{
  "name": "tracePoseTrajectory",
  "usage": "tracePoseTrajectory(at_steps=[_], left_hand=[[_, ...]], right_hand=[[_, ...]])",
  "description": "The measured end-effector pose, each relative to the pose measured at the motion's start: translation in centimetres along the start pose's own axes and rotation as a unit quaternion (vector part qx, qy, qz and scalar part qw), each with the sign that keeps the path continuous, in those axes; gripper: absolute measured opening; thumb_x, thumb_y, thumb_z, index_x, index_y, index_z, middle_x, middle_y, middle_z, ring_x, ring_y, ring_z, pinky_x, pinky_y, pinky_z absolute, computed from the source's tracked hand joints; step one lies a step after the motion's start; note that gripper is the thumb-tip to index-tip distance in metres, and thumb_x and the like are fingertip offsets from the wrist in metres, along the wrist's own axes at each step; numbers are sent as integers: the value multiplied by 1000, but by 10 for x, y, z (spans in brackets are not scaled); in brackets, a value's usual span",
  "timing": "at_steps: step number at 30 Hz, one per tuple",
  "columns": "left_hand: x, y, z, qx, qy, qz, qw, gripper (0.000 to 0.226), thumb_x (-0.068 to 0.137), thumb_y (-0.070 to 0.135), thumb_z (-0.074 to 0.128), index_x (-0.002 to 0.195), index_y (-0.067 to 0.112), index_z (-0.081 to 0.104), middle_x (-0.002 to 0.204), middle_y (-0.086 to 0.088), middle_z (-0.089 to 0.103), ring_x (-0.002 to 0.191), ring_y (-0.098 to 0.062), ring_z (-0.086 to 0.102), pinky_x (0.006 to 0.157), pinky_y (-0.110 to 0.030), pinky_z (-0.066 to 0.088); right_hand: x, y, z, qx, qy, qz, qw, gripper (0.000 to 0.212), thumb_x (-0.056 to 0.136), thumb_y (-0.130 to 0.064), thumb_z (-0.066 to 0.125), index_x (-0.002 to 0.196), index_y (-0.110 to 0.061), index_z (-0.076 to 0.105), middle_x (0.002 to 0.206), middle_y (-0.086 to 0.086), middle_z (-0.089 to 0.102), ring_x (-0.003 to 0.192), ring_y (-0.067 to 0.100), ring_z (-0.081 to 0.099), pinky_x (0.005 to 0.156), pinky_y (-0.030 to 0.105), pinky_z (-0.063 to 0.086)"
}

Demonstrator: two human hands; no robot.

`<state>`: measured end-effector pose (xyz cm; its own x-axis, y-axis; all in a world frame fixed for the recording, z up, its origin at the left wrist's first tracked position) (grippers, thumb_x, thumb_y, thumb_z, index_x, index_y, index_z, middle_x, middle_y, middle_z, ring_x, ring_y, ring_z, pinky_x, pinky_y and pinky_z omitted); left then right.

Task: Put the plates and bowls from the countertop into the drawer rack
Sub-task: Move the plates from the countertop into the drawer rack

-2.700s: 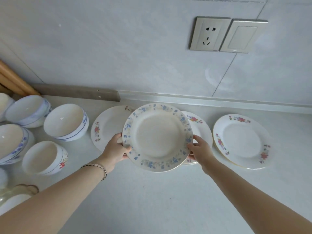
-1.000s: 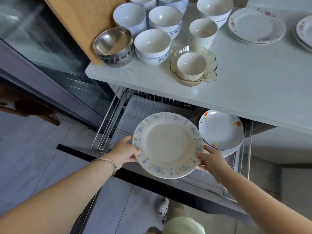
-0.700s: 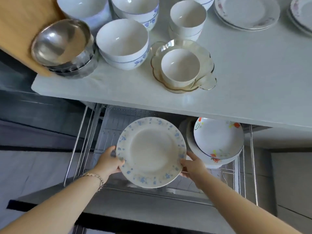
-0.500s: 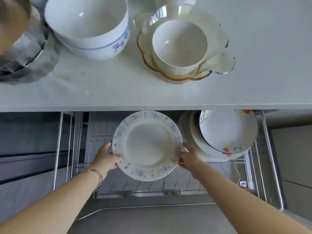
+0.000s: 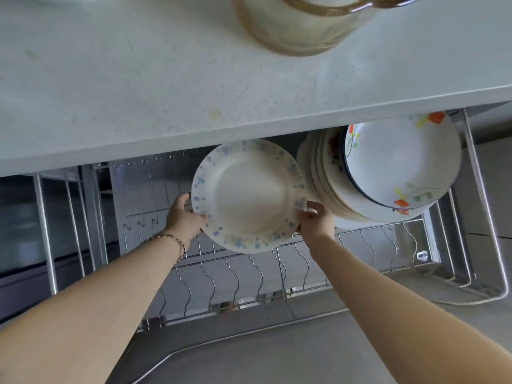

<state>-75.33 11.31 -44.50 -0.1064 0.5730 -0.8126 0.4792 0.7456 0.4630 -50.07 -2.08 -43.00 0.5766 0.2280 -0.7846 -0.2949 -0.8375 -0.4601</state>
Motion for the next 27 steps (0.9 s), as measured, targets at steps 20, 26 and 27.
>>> tracePoseTrajectory(at_steps=[20,26,27], left_hand=[[-14,9,-1,214,4,104,971,37,89,4,51,125,13,51,120,-11,61,98,-27,60,77,-29,47],[-64,44,10,424,-59,82,900,28,88,16,47,114,7,54,121,-12,51,111,-35,53,96,-33,46],[-82,57,18,439,-89,103,888,19,88,15,46,103,11,57,108,-6,55,105,-30,53,89,-28,44]], right_hand=[[6,19,-8,-96,-8,-3,995,18,84,-9,57,100,-8,67,76,8,66,77,26,62,71,32,52],[-26,1,-28,-277,-116,9,954,9,87,-13,51,88,-13,60,81,11,56,74,22,49,65,33,48],[-37,-6,-37,-300,-132,2,945,7,88,-12,50,87,-13,57,82,10,55,76,23,50,61,30,45]])
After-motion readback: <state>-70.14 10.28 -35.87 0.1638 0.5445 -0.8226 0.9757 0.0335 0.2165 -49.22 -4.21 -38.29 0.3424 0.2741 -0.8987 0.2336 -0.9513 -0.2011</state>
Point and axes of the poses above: each hand's wrist, its own x-axis towards the middle knuckle, its own z-axis out of the palm, y = z × x, the point moved 9 cm from there along x, towards the middle knuckle
